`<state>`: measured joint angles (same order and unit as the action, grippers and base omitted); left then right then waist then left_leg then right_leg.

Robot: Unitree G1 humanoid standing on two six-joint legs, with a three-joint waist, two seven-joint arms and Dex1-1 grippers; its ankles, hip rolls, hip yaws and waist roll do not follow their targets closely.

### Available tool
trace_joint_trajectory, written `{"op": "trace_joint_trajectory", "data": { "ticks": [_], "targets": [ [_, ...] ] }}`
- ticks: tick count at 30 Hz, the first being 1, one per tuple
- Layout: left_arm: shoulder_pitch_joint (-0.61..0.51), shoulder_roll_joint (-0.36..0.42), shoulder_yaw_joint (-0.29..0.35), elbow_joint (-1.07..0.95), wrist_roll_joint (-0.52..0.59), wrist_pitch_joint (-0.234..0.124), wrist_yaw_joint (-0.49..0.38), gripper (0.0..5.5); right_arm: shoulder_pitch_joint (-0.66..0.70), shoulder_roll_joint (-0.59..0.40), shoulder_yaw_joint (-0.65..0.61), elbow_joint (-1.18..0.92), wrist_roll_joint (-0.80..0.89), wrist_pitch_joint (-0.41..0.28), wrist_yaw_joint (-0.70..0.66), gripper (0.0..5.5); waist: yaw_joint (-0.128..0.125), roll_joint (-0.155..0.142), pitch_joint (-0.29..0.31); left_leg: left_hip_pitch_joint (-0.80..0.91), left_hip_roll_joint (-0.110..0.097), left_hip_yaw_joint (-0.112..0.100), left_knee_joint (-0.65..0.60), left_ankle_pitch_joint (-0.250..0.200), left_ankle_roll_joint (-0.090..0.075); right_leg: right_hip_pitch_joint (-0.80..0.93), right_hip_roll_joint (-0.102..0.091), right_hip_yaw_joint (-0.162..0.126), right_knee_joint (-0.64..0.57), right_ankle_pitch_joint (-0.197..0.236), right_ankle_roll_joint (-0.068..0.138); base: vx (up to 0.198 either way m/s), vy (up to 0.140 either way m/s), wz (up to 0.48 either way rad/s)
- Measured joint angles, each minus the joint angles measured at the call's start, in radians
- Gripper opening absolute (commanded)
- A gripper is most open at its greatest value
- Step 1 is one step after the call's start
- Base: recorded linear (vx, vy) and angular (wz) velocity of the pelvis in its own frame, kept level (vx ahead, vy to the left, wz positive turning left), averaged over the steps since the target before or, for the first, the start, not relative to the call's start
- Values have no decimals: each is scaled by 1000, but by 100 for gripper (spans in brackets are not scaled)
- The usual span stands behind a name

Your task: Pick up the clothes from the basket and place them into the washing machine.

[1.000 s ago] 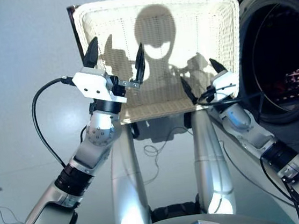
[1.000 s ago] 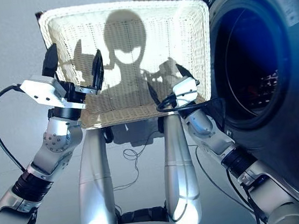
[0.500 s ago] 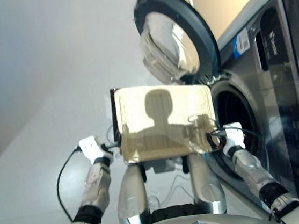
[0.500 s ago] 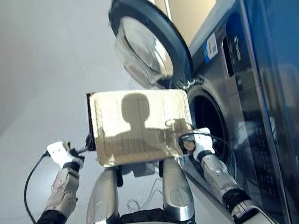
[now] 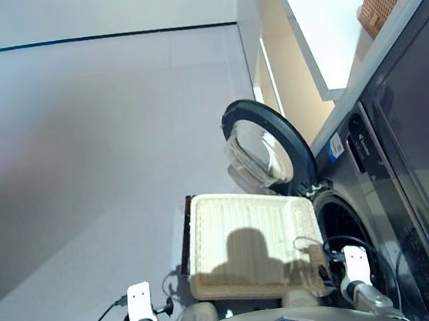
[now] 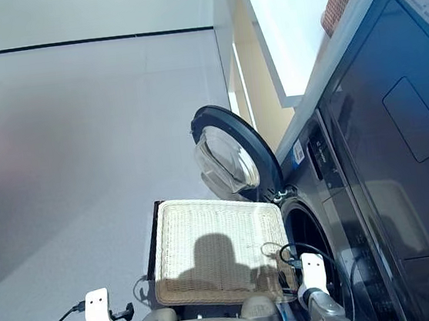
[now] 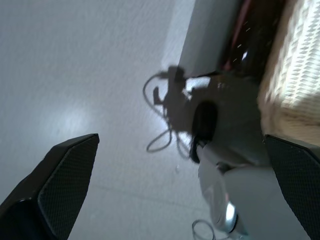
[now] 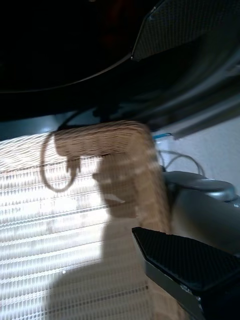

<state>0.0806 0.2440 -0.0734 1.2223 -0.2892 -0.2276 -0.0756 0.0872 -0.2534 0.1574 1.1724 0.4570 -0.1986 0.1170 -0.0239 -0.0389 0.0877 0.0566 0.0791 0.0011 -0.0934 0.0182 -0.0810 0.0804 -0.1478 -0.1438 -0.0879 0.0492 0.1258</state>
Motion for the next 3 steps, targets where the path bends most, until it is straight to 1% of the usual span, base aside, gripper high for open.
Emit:
{"op": "trace_joint_trajectory", "data": {
  "ticks": [2,3],
  "targets": [
    [13,0,1,-3,0,0,-4,550,26,5,0,4,-2,8,3,550,-1,-6,-35,7,1,-1,0,0,0,9,0,-3,-3,-1,-1,66,-18,33],
    [15,0,0,-2,0,1,-5,550,33,5,0,4,-3,15,3,550,-2,-7,-45,9,1,-1,0,0,1,11,0,-5,-3,-2,-1,0,0,0]
  ]
}}
